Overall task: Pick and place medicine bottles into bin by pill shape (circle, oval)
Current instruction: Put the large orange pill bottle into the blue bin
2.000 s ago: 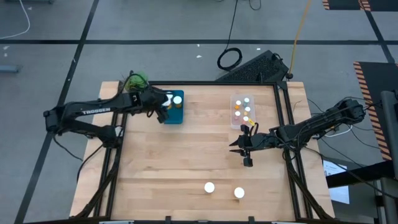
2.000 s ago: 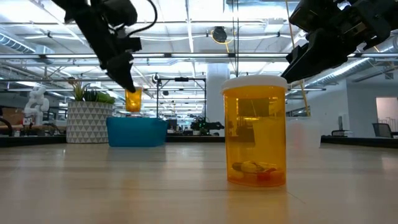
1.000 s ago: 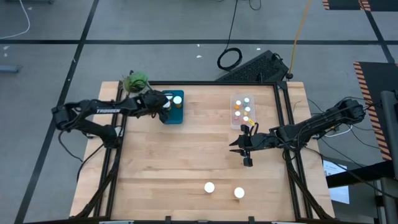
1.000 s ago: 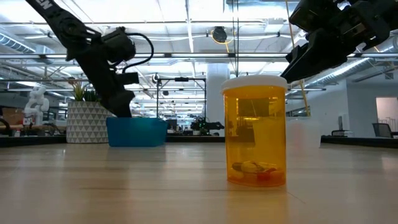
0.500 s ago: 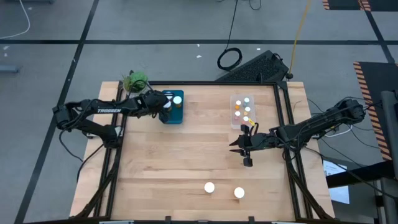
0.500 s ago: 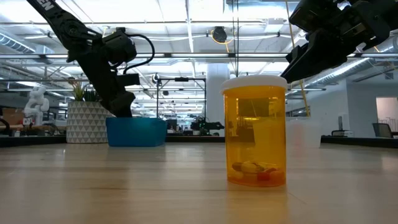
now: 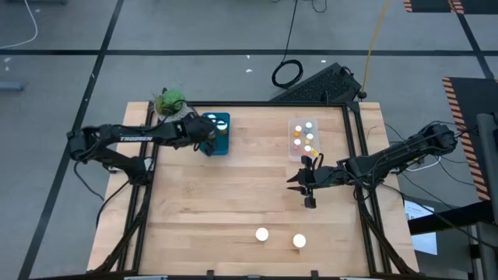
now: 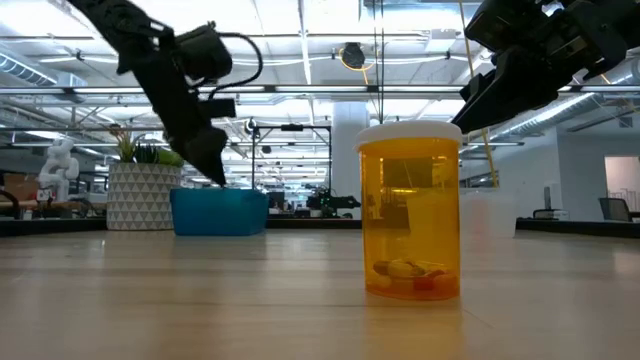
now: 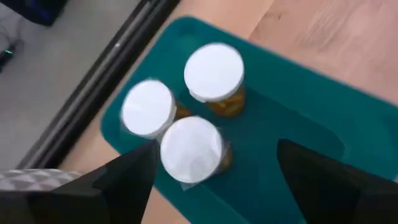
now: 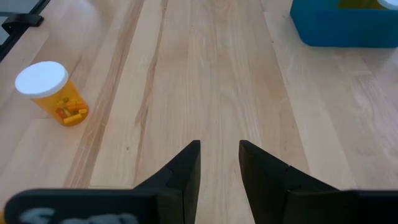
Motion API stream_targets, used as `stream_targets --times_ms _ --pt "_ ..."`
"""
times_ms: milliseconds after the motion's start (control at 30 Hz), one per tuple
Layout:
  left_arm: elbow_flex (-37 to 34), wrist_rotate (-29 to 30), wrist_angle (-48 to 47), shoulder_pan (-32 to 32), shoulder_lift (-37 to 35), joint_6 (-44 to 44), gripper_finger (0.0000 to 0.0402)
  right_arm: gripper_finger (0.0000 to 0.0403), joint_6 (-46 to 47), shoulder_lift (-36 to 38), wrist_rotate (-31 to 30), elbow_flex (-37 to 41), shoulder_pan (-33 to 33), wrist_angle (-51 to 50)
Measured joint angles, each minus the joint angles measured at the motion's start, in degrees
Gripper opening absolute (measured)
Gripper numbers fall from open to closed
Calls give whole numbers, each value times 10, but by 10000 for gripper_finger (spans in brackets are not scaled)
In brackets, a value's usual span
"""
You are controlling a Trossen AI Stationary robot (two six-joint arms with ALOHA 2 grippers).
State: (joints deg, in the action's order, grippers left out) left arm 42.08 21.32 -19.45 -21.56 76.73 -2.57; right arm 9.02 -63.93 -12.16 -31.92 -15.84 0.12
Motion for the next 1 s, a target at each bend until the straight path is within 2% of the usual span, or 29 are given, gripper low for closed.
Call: stream_targets --times_ms 67,233,400,600,833,1000 --pt "26 15 -39 21 0 -16 333 102 7 0 0 0 0 0" --pt "85 7 -96 104 0 -66 333 102 10 0 2 0 0 0" --pt "117 -12 -97 222 0 -81 333 102 10 0 3 0 0 -4" --pt "137 -13 -65 357 2 -141 333 102 9 0 3 0 0 -9" --pt "234 24 -60 486 80 -166 333 102 8 0 3 0 0 -9" --pt "334 37 -102 528 175 -167 333 102 8 0 3 0 0 -8"
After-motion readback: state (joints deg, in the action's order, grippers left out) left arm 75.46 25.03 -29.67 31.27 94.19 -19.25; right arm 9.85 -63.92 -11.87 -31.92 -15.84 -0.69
